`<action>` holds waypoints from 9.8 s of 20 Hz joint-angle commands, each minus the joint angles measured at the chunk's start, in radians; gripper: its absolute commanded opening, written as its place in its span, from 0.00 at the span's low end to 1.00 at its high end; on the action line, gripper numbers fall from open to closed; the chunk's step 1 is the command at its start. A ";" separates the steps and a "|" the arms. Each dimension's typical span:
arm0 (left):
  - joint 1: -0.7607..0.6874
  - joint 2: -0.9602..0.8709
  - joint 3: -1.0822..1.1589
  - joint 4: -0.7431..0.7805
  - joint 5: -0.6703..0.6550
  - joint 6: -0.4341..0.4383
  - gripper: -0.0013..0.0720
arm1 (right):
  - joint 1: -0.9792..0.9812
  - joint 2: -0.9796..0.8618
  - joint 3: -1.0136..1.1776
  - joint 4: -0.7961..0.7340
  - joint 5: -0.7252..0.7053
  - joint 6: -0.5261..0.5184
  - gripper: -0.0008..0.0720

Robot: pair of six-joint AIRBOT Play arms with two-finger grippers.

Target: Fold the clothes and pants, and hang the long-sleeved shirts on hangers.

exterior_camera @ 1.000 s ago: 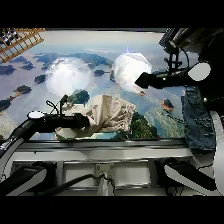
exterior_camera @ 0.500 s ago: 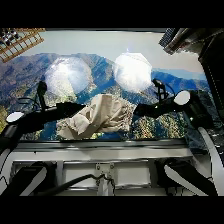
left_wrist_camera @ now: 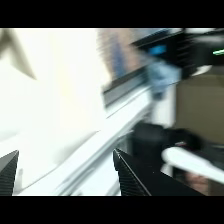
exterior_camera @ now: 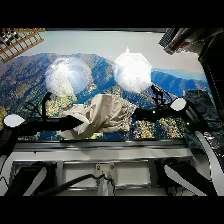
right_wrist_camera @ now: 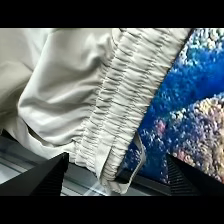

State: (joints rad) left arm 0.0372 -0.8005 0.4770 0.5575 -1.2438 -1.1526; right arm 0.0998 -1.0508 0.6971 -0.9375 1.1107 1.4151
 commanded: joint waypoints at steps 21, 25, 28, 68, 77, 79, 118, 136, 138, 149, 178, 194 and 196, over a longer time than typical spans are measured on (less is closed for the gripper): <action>-0.346 -0.564 0.001 -0.718 0.099 0.436 0.64 | 0.001 0.002 -0.003 0.069 -0.006 -0.022 0.97; -0.365 -0.619 0.002 -0.774 0.096 0.481 0.13 | 0.001 0.002 -0.003 0.069 -0.006 -0.022 0.97; -0.351 -0.612 0.027 -0.788 0.034 0.488 0.02 | 0.001 0.002 -0.003 0.044 -0.007 -0.021 0.97; -0.245 -0.173 0.111 -0.888 -0.006 0.426 0.01 | 0.119 -0.092 -0.001 0.335 -0.226 -0.229 0.05; -0.173 0.055 0.358 -0.760 -0.004 0.280 0.01 | 0.119 0.349 0.230 0.136 -0.142 -0.097 0.05; -0.172 0.126 0.385 -0.727 0.002 0.229 0.01 | 0.119 0.445 0.297 0.050 -0.084 -0.034 0.05; 0.108 -0.200 0.304 -0.009 0.139 0.036 0.14 | -0.093 -0.022 0.043 -0.388 -0.257 0.626 0.68; 0.107 -0.179 0.298 -0.043 0.130 -0.007 0.20 | -0.086 -0.178 -0.028 -0.043 -0.410 0.348 0.64; 0.108 -0.179 0.298 -0.042 0.129 -0.012 0.20 | -0.086 -0.189 -0.028 -0.034 -0.411 0.348 0.63; 0.108 -0.180 0.298 -0.041 0.130 -0.011 0.20 | -0.086 -0.186 -0.028 -0.057 -0.318 0.348 0.55; 0.108 -0.179 0.298 0.029 0.140 -0.012 0.20 | -0.012 -0.278 -0.016 -0.003 -0.510 0.344 0.06; 0.106 -0.024 -0.013 0.440 -0.015 -0.464 0.41 | -0.011 -0.278 0.079 0.025 -0.561 0.344 0.06; 0.084 -0.023 -0.063 0.406 -0.005 -0.464 0.41 | -0.011 -0.278 0.079 0.025 -0.560 0.344 0.06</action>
State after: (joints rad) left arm 0.1375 -0.8276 0.4847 1.0378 -1.2533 -1.5974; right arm 0.0872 -1.3285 0.7750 -0.9127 0.5518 1.7592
